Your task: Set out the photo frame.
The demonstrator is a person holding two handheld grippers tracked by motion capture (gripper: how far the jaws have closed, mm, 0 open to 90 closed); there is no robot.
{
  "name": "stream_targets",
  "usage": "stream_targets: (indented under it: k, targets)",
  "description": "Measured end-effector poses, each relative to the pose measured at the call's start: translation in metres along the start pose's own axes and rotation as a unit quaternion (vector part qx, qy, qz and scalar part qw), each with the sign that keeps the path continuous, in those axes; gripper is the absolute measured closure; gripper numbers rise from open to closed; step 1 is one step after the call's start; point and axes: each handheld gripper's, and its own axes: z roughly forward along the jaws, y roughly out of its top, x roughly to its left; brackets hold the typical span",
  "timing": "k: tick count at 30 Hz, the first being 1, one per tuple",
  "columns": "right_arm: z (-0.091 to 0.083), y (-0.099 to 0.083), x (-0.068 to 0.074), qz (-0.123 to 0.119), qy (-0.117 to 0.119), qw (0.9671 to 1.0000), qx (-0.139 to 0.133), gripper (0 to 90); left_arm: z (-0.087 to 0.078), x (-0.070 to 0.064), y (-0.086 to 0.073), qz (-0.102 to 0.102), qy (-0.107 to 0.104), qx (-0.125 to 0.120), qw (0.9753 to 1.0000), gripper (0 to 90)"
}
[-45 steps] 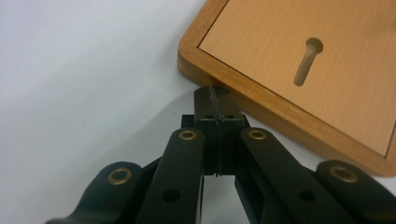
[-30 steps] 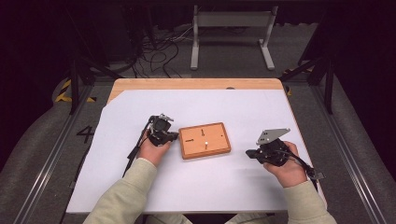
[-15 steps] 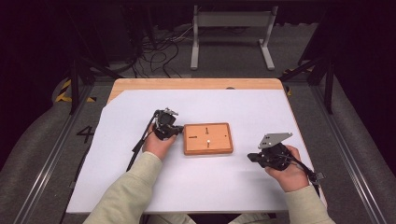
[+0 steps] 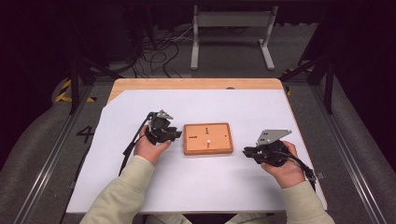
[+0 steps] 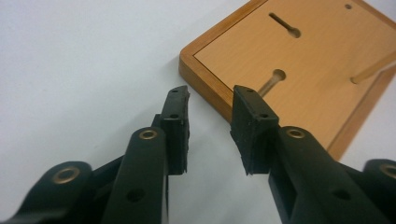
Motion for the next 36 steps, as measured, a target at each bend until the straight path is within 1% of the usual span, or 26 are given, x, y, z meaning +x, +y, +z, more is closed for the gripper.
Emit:
stream_targets:
  k: [4, 5, 7, 8, 9, 10, 12, 14, 17, 18, 19, 20, 21, 22, 25, 26, 27, 28, 33, 35, 36]
  targets:
    - [0.003, 0.005, 0.001, -0.007, 0.0, 0.9999, -0.01, 78.8, -0.006, -0.002, -0.002, 0.007, -0.008, -0.002, 0.9999, 58.6]
    - [0.004, 0.007, 0.002, -0.009, 0.003, 0.9998, -0.015, 78.5, -0.008, -0.002, -0.002, 0.011, -0.009, -0.004, 0.9999, 58.6]
    - [0.007, 0.011, 0.003, -0.013, 0.013, 0.9995, -0.025, 77.4, -0.011, -0.003, -0.003, 0.012, -0.015, -0.007, 0.9998, 53.9]
    - [0.009, 0.013, 0.004, -0.013, 0.019, 0.9994, -0.027, 76.6, -0.014, -0.003, -0.004, 0.016, -0.018, -0.005, 0.9997, 52.9]
    - [0.009, 0.013, 0.004, -0.013, 0.019, 0.9994, -0.027, 76.6, -0.014, -0.003, -0.004, 0.016, -0.018, -0.005, 0.9997, 51.8]
    - [0.011, 0.014, 0.004, -0.014, 0.024, 0.9992, -0.029, 75.8, -0.015, -0.002, -0.005, 0.016, -0.019, -0.002, 0.9997, 51.8]
    - [0.016, 0.019, 0.005, -0.015, 0.034, 0.9988, -0.032, 74.0, -0.018, 0.001, -0.007, 0.008, -0.018, 0.003, 0.9998, 49.1]
    - [0.022, 0.024, 0.006, -0.014, 0.042, 0.9986, -0.03, 74.1, -0.019, 0.003, -0.011, -0.001, -0.012, 0.008, 0.9999, 48.8]
    - [0.031, 0.029, 0.007, -0.018, 0.059, 0.9977, -0.027, 72.6, -0.02, 0.008, -0.016, -0.007, -0.004, 0.01, 0.9999, 49.2]
    - [0.035, 0.032, 0.008, -0.02, 0.062, 0.9976, -0.022, 71.0, -0.02, 0.01, -0.019, -0.017, -0.007, 0.009, 0.9998, 49.4]
    - [0.035, 0.032, 0.008, -0.02, 0.062, 0.9976, -0.022, 71.0, -0.02, 0.01, -0.019, -0.017, -0.007, 0.009, 0.9998, 49.7]
    - [0.042, 0.036, 0.008, -0.029, 0.065, 0.9974, -0.016, 69.0, -0.021, 0.011, -0.02, -0.019, -0.006, 0.007, 0.9998, 49.7]
    - [0.048, 0.044, 0.008, -0.036, 0.069, 0.9969, -0.012, 67.2, -0.022, 0.012, -0.021, -0.017, -0.005, 0.009, 0.9998, 49.1]
    - [0.048, 0.044, 0.008, -0.036, 0.069, 0.9969, -0.012, 67.2, -0.023, 0.012, -0.022, -0.022, -0.013, 0.004, 0.9997, 49.1]
    - [0.058, 0.054, 0.007, -0.045, 0.078, 0.9958, -0.016, 66.3, -0.027, 0.013, -0.023, -0.032, -0.026, -0.002, 0.9991, 47.9]
    - [0.061, 0.057, 0.007, -0.048, 0.078, 0.9957, -0.014, 66.2, -0.029, 0.014, -0.024, -0.035, -0.029, -0.002, 0.999, 47.6]
    - [0.065, 0.059, 0.007, -0.053, 0.08, 0.9954, -0.012, 66.5, -0.029, 0.015, -0.024, -0.031, -0.03, -0.003, 0.9991, 47.5]
    - [0.069, 0.061, 0.007, -0.056, 0.083, 0.995, -0.009, 67.3, -0.03, 0.014, -0.025, -0.036, -0.031, -0.004, 0.9988, 46.8]
    - [0.088, 0.065, 0.004, -0.062, 0.089, 0.994, 0.01, 68.6, -0.03, 0.016, -0.026, -0.041, -0.03, -0.001, 0.9987, 42.1]
    - [0.094, 0.066, 0.002, -0.066, 0.093, 0.9934, 0.011, 70.1, -0.029, 0.017, -0.026, -0.038, -0.023, 0.002, 0.999, 41.7]
    - [0.097, 0.067, 0.001, -0.07, 0.095, 0.9929, 0.013, 70.4, -0.029, 0.016, -0.026, -0.041, -0.021, 0.002, 0.9989, 41.7]
